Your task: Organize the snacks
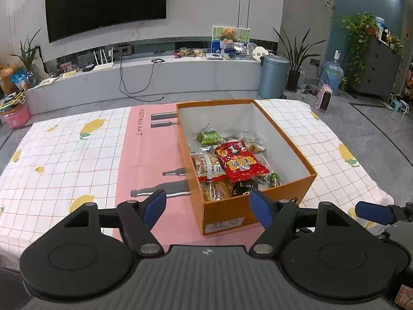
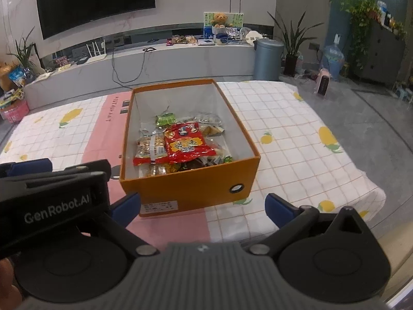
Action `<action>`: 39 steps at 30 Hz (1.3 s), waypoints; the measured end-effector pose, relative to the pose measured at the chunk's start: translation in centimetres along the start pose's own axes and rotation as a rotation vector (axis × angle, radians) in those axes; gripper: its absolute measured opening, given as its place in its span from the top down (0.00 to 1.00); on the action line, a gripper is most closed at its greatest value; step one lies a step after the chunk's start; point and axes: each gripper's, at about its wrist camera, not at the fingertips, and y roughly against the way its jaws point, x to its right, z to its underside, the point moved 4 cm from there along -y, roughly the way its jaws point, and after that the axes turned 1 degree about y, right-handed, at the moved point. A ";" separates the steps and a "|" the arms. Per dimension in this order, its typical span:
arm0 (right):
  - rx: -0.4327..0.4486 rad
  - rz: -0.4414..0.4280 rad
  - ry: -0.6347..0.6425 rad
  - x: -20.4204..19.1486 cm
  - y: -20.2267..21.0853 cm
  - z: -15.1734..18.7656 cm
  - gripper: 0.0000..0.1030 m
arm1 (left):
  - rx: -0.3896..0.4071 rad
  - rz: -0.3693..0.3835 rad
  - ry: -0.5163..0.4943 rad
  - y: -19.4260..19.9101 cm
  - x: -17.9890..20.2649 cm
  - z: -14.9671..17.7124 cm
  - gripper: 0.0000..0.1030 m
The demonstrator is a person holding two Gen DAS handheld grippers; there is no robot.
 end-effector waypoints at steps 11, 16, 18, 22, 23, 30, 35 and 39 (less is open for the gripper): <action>-0.015 -0.030 -0.005 -0.8 0.0 0.1 0.03 | -0.011 0.005 0.019 0.1 -0.6 -0.1 0.18; -0.015 -0.025 -0.005 -0.9 0.0 0.1 0.03 | -0.014 0.003 0.020 0.2 -0.7 -0.1 0.20; -0.013 -0.020 -0.002 -0.9 0.0 0.1 0.03 | -0.017 0.003 0.021 0.3 -0.8 0.0 0.20; -0.010 -0.019 0.002 -1.0 0.0 0.2 0.03 | -0.017 0.003 0.022 0.2 -0.8 0.0 0.20; -0.009 -0.018 0.002 -1.0 0.0 0.2 0.03 | -0.017 0.003 0.022 0.2 -0.8 0.0 0.20; -0.006 -0.040 -0.005 -1.1 0.1 0.3 0.03 | -0.025 0.036 0.033 0.4 -0.9 0.1 0.20; 0.001 -0.046 -0.003 -1.2 0.2 0.3 0.03 | -0.016 0.032 0.026 0.7 -0.8 0.0 0.20; 0.002 -0.045 0.000 -1.1 0.2 0.3 0.03 | -0.012 0.029 0.021 0.8 -0.8 0.0 0.20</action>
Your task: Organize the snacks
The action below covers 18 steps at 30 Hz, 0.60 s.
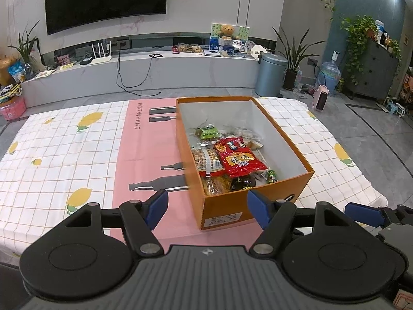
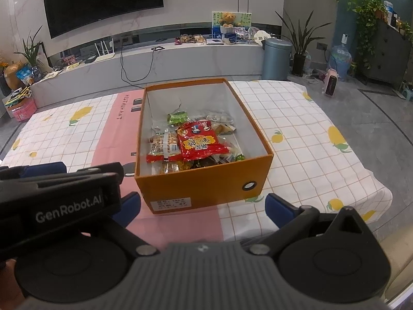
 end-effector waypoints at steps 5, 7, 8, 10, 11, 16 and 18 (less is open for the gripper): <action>-0.003 0.003 0.002 -0.1 0.0 0.1 0.03 | -0.003 -0.005 -0.004 -0.2 -0.1 -0.1 0.20; -0.001 0.003 0.003 -0.1 0.0 0.1 0.03 | 0.001 -0.002 -0.006 -0.1 -0.1 -0.1 0.20; -0.001 0.002 0.003 -0.1 0.0 0.1 0.03 | 0.001 0.001 -0.006 -0.1 -0.1 0.0 0.20; -0.002 0.001 0.003 -0.2 -0.1 0.1 0.03 | 0.000 0.001 -0.005 -0.2 -0.2 0.0 0.20; -0.003 0.000 0.003 -0.2 -0.1 0.1 0.03 | 0.001 0.001 -0.005 -0.2 -0.2 0.0 0.20; -0.003 0.001 0.004 -0.3 -0.2 0.1 0.03 | -0.007 0.005 -0.001 -0.3 -0.3 0.1 0.20; -0.004 0.001 0.006 -0.3 -0.2 0.1 0.03 | -0.007 0.006 -0.001 -0.3 -0.3 0.1 0.20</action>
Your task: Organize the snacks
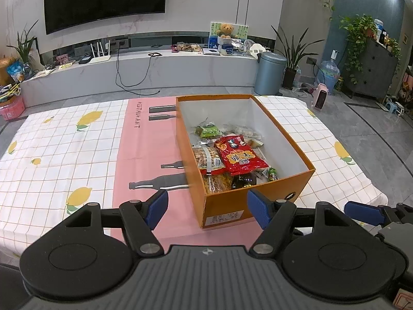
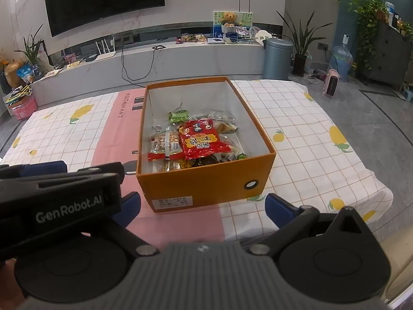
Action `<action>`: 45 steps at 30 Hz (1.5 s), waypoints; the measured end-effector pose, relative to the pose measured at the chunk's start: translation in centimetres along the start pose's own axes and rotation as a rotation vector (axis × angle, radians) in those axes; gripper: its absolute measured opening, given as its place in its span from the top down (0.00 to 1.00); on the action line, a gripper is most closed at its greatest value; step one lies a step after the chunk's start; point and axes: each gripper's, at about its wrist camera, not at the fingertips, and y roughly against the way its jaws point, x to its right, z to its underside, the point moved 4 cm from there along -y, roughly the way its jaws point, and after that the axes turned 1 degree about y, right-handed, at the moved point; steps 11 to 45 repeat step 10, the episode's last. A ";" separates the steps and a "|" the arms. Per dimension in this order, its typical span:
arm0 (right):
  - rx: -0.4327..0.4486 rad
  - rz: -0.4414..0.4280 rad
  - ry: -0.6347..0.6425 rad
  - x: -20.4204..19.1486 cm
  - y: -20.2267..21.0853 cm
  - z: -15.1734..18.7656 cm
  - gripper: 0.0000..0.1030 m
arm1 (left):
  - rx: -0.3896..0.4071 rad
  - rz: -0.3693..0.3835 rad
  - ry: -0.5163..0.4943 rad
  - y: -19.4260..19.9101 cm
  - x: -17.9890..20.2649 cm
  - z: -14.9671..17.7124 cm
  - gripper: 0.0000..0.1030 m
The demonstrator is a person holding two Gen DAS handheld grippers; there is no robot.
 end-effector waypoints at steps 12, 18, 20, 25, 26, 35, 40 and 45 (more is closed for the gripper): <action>-0.002 -0.003 0.001 -0.1 -0.1 0.2 0.03 | -0.009 0.000 0.007 -0.2 -0.1 0.2 0.20; -0.002 -0.003 0.001 -0.1 -0.1 0.2 0.03 | -0.009 0.000 0.007 -0.2 -0.1 0.2 0.20; -0.002 -0.003 0.001 -0.1 -0.1 0.2 0.03 | -0.009 0.000 0.007 -0.2 -0.1 0.2 0.20; -0.002 -0.003 0.001 -0.1 -0.1 0.2 0.03 | -0.009 0.000 0.007 -0.2 -0.1 0.2 0.20; -0.002 -0.003 0.001 -0.1 -0.1 0.2 0.03 | -0.009 0.000 0.007 -0.2 -0.1 0.2 0.20; -0.002 -0.003 0.001 -0.1 -0.1 0.2 0.03 | -0.009 0.000 0.007 -0.2 -0.1 0.2 0.20; -0.002 -0.003 0.001 -0.1 -0.1 0.2 0.03 | -0.009 0.000 0.007 -0.2 -0.1 0.2 0.20; -0.002 -0.003 0.001 -0.1 -0.1 0.2 0.03 | -0.009 0.000 0.007 -0.2 -0.1 0.2 0.20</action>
